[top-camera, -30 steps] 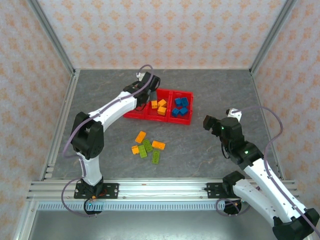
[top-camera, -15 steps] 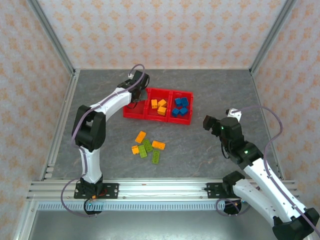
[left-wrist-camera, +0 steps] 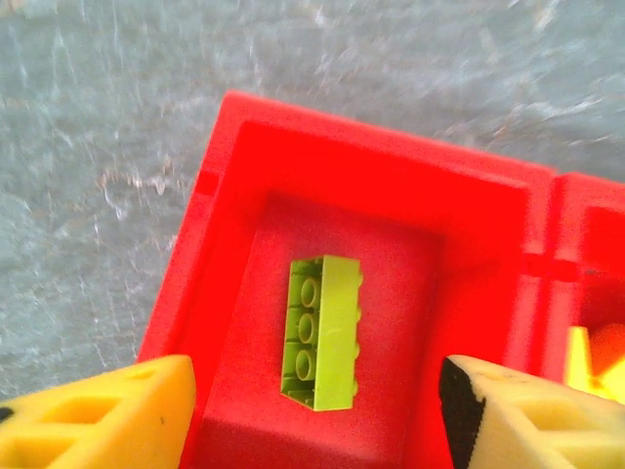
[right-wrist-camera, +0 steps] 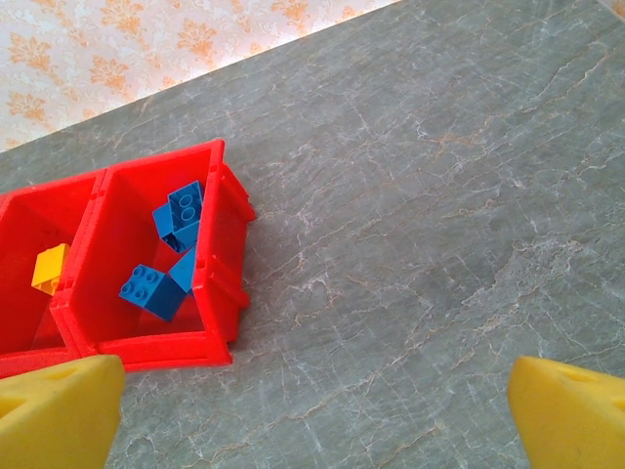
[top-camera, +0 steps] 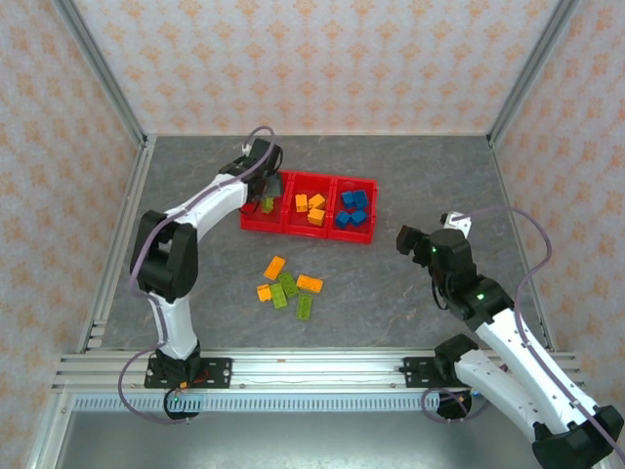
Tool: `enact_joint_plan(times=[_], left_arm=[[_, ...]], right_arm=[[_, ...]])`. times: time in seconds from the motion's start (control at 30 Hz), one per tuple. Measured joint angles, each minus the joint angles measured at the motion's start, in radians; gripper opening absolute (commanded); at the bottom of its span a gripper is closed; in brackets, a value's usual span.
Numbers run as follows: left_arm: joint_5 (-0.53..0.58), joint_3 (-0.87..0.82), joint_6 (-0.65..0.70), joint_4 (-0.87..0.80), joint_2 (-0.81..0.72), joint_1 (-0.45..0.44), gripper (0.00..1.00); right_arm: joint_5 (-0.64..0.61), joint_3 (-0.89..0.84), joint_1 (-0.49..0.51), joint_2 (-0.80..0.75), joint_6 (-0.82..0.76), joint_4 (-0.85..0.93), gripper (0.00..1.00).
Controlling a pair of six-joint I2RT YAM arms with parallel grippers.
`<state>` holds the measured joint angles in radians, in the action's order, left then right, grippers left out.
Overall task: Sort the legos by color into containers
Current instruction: Place the lego in the container, then pick up the lego from the center of the table.
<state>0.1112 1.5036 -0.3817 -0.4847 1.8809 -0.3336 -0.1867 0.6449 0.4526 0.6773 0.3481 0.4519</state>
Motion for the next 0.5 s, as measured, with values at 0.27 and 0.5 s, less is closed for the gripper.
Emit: enact_joint_plan(times=[0.27, 0.5], left_arm=[[-0.003, -0.025, 0.010, -0.002, -0.180, -0.008, 0.99], [0.004, -0.183, -0.003, -0.014, -0.328, -0.115, 0.99]], right_arm=[[0.000, 0.000, 0.000, 0.001, 0.000, 0.000, 1.00], [0.000, 0.000, 0.000, 0.005, 0.000, 0.000, 1.00]])
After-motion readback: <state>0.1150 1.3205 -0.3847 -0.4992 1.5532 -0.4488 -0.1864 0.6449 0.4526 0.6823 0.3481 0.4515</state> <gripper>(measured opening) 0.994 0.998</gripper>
